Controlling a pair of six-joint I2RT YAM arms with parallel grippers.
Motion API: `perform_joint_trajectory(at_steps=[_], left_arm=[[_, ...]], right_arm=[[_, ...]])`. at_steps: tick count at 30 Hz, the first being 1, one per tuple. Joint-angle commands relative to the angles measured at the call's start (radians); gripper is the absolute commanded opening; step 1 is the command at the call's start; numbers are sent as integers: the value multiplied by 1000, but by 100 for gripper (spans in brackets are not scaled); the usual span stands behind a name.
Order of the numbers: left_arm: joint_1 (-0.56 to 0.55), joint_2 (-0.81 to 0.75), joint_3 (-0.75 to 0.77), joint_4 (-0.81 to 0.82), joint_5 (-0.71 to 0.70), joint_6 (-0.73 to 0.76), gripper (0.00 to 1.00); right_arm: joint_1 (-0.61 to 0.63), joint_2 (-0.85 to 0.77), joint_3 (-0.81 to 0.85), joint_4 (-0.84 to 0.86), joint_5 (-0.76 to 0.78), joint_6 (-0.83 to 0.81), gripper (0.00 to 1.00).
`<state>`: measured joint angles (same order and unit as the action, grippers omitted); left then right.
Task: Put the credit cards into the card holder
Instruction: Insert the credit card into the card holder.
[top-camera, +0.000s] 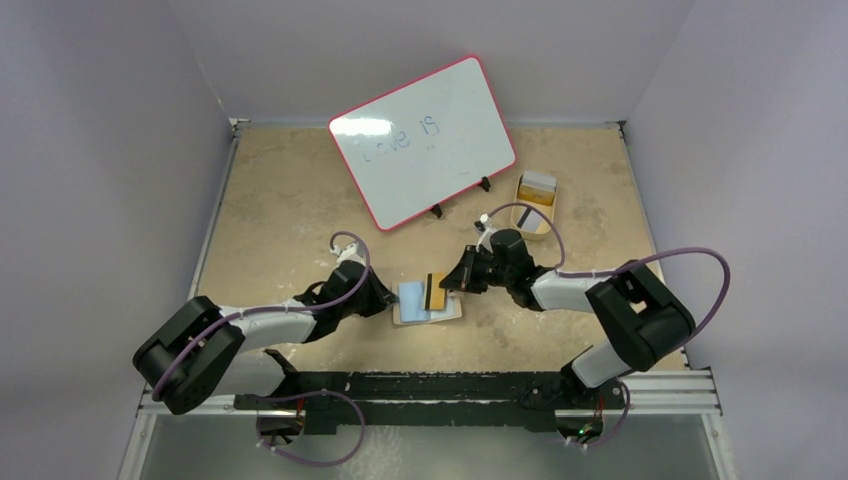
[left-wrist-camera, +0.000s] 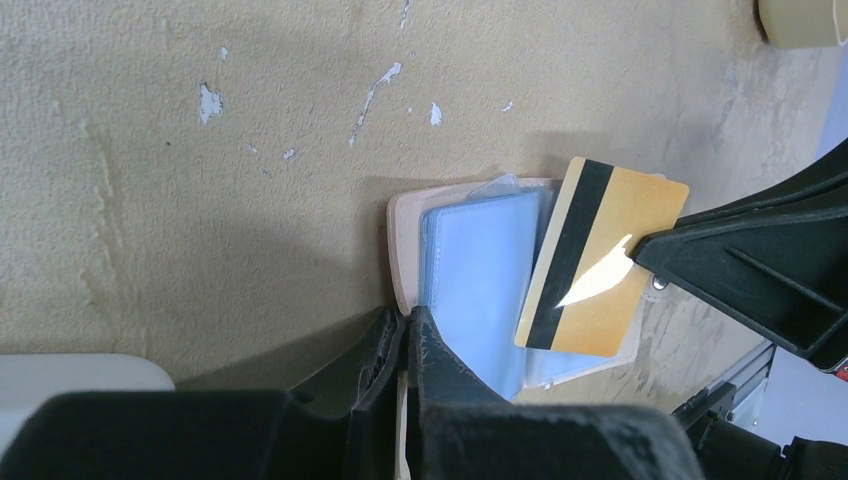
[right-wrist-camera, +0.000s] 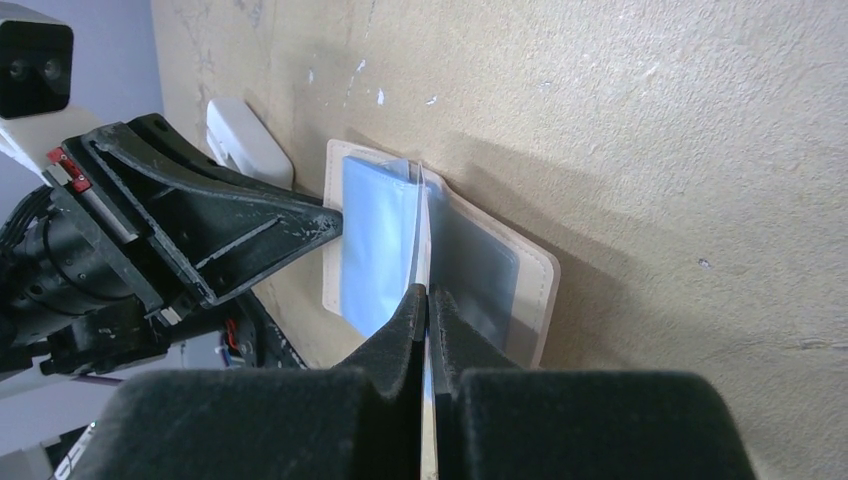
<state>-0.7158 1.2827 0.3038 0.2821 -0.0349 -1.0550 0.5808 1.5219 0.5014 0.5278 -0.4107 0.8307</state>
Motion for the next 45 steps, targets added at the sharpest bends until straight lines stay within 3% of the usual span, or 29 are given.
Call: perform_joint_trajectory(at_steps=[1, 14, 24, 45], left_arm=[[-8, 7, 30, 18, -27, 13, 0], [-9, -1, 34, 8, -38, 9, 0], [-12, 11, 41, 12, -40, 7, 0], [-23, 13, 45, 16, -43, -1, 0]], right_arm=[[11, 16, -8, 31, -10, -11, 0], [11, -38, 34, -50, 35, -58, 0], [18, 26, -12, 73, -10, -21, 0], [67, 64, -41, 125, -11, 26, 0]])
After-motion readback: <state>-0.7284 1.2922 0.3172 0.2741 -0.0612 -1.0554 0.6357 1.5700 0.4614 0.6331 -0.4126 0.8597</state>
